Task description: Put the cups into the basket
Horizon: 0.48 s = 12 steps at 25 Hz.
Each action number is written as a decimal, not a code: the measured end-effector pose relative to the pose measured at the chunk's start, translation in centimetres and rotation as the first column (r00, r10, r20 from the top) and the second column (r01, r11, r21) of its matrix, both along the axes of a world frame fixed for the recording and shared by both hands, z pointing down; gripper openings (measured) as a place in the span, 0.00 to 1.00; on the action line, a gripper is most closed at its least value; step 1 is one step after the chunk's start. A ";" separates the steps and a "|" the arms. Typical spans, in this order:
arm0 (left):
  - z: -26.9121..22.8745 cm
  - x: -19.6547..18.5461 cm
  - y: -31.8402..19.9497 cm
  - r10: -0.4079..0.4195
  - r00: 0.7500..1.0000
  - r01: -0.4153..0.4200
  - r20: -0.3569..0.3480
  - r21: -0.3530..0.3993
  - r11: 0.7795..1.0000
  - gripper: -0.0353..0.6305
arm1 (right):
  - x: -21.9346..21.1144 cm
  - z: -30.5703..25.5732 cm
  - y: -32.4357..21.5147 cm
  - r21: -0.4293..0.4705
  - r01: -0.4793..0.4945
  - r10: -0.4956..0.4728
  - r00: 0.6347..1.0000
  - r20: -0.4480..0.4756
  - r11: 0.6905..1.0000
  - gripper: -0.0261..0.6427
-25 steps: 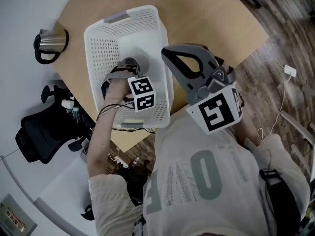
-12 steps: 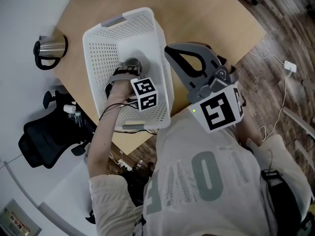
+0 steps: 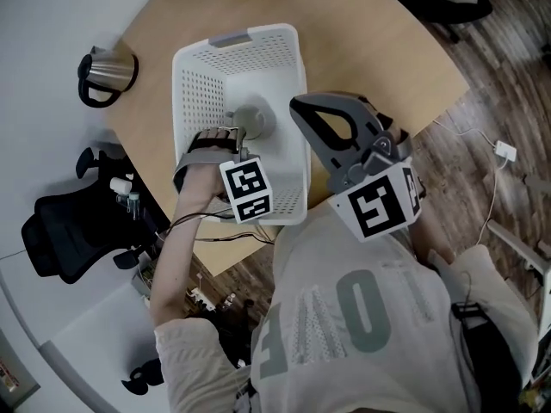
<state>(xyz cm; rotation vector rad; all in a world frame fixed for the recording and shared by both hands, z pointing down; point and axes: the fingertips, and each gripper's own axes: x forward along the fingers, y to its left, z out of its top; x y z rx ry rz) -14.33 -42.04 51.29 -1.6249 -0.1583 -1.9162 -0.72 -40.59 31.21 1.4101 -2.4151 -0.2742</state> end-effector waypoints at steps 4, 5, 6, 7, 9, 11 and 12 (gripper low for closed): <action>-4.9 -0.1 -1.3 -0.067 0.985 0.084 -0.161 0.100 0.991 0.31 | -1.8 -1.3 -0.3 0.045 0.055 -0.051 0.996 -0.073 0.997 0.04; -6.3 0.1 -1.9 -0.096 0.970 0.128 -0.224 0.131 0.983 0.31 | -2.1 -1.7 -0.5 0.068 0.075 -0.068 0.993 -0.098 0.995 0.04; -7.7 0.3 -2.3 -0.123 0.947 0.174 -0.296 0.153 0.973 0.31 | -2.4 -2.3 -0.7 0.088 0.092 -0.081 0.990 -0.118 0.992 0.04; -9.4 0.5 -2.6 -0.147 0.915 0.222 -0.376 0.163 0.961 0.30 | -2.8 -2.8 -0.7 0.105 0.106 -0.092 0.987 -0.131 0.989 0.04; -12.9 0.8 -2.7 -0.189 0.817 0.319 -0.545 0.154 0.935 0.30 | -3.7 -3.9 -0.7 0.132 0.132 -0.112 0.983 -0.148 0.982 0.04; -16.2 0.9 -2.6 -0.200 0.700 0.392 -0.686 0.135 0.910 0.30 | -4.5 -5.1 -0.8 0.155 0.153 -0.126 0.977 -0.171 0.976 0.04; -17.8 0.9 -2.6 -0.180 0.645 0.418 -0.743 0.145 0.897 0.30 | -4.8 -5.7 -1.0 0.166 0.160 -0.129 0.975 -0.184 0.973 0.04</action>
